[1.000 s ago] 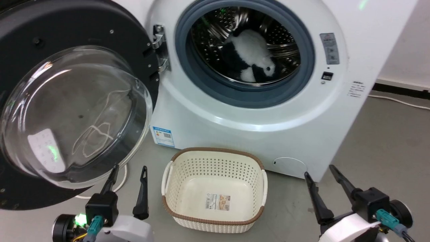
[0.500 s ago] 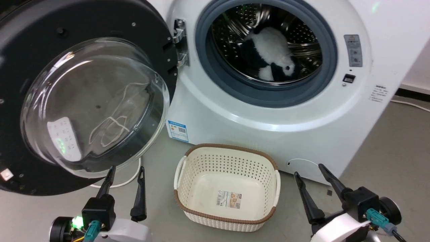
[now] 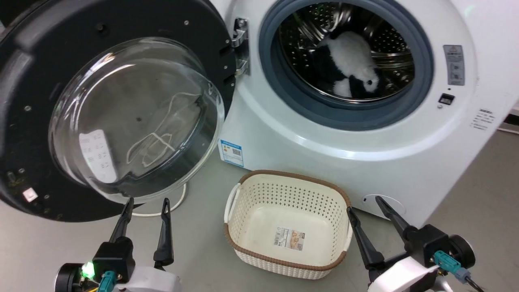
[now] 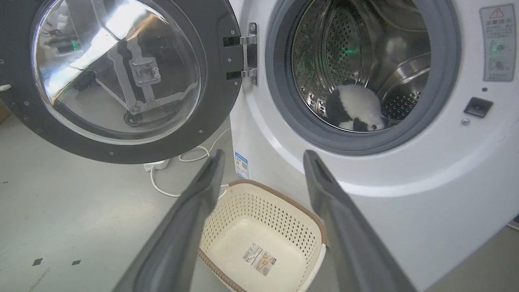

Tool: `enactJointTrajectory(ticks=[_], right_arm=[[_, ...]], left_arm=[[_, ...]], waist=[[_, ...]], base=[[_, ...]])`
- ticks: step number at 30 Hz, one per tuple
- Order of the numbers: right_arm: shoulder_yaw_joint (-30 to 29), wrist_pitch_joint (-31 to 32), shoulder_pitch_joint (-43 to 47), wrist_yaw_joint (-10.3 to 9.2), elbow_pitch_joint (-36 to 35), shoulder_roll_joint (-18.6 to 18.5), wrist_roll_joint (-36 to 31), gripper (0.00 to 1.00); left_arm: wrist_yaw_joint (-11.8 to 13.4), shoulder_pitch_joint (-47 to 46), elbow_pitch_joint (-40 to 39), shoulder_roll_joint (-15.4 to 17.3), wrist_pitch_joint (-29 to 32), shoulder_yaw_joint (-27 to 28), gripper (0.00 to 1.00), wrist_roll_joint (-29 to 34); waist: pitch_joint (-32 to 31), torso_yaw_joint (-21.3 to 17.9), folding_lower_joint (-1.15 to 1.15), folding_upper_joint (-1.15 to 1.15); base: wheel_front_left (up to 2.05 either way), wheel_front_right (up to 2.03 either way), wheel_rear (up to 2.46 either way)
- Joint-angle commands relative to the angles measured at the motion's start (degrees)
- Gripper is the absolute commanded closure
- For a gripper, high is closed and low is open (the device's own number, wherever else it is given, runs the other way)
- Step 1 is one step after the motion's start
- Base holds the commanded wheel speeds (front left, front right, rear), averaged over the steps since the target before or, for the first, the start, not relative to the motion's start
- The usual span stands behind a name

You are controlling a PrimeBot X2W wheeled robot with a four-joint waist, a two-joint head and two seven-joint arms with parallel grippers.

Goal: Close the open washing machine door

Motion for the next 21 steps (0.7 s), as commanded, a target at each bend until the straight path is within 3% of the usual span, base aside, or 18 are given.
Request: enactJointTrajectory(ticks=[1,21], right_arm=[[0.4,-0.6,-0.9,0.03,0.4,0.1,0.2,0.00],[2.3,-3.4,-1.7,0.04,2.9,0.2,0.7,0.00]], left_arm=[[0.2,1.0,-0.4,0.0,-0.5,0.2,0.00,-0.5],[0.6,2.0,-1.2,-0.2,-2.9,1.1,0.00,-0.9]], waist=[[0.1,0.5,-0.01,0.00],[0.4,5.5,-0.01,0.00]], base=[[0.00,0.00,0.00],[0.00,0.00,0.00]])
